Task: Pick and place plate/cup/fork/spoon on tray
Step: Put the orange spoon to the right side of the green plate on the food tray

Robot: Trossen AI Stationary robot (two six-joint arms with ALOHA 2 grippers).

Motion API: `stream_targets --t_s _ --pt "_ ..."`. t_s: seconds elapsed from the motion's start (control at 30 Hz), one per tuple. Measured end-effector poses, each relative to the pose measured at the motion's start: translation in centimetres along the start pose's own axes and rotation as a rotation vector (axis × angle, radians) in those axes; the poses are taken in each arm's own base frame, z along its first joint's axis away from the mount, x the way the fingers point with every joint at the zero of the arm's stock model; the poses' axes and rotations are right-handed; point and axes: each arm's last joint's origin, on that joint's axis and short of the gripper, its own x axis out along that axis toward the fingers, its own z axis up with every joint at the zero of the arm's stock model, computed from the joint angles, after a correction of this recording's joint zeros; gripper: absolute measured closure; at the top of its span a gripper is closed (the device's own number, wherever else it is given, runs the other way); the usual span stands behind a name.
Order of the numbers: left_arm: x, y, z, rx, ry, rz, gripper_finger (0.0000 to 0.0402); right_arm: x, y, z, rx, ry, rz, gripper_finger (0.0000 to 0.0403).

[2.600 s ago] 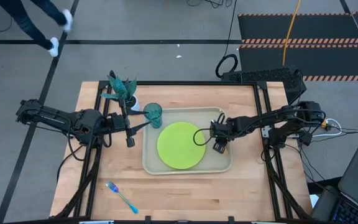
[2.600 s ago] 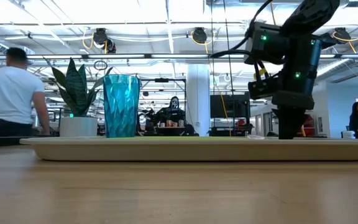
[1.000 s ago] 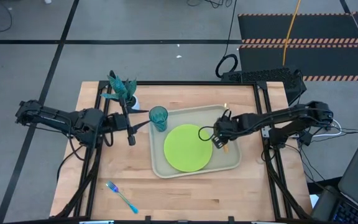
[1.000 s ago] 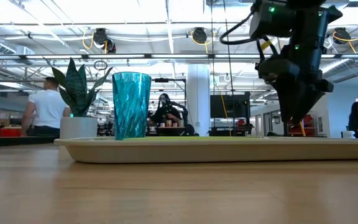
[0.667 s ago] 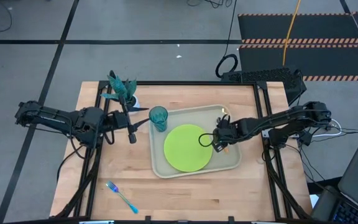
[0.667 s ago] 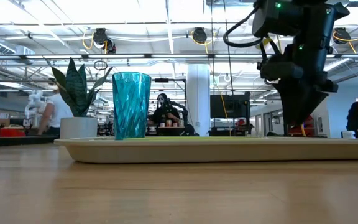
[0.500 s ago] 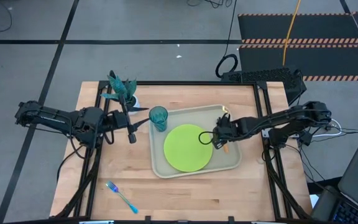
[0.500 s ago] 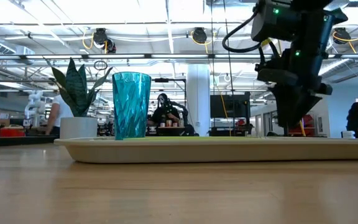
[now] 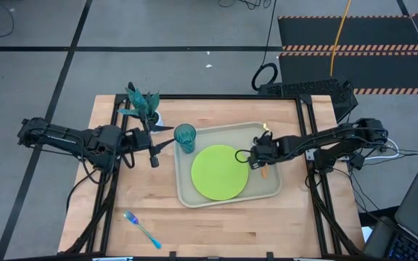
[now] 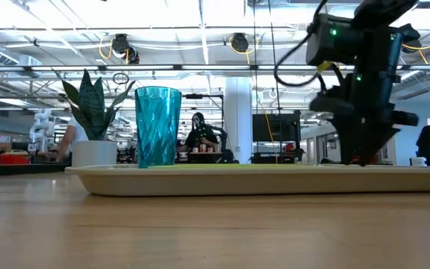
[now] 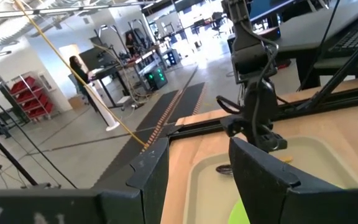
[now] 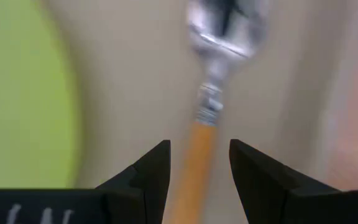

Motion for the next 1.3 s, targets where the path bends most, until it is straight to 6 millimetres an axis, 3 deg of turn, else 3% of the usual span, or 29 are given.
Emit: stream_targets --t_s 0.13,0.3,0.57,0.83,1.1,1.3 --pt "0.0 0.0 0.0 -0.012 0.0 0.0 0.0229 0.0 -0.6 0.0 0.027 0.026 -0.057 0.0248" --pt "0.0 0.0 0.0 -0.015 -0.003 0.001 0.0229 -0.2 -0.2 0.4 0.057 0.102 -0.01 0.0248" --pt "0.0 0.0 0.1 -0.013 -0.01 0.004 0.0229 -2.4 1.8 2.4 0.034 0.078 0.101 0.0248" --pt "0.0 0.0 0.1 0.002 -0.01 0.004 0.0229 -3.7 2.5 4.9 0.018 0.136 0.206 0.0248" --pt "0.0 0.1 0.2 0.02 -0.015 0.006 0.0229 -4.7 6.5 8.6 -0.115 0.134 0.308 0.0248" --pt "0.0 0.0 0.1 0.026 -0.006 0.002 0.0229 -3.5 8.2 8.3 -0.238 0.191 0.234 0.0248"
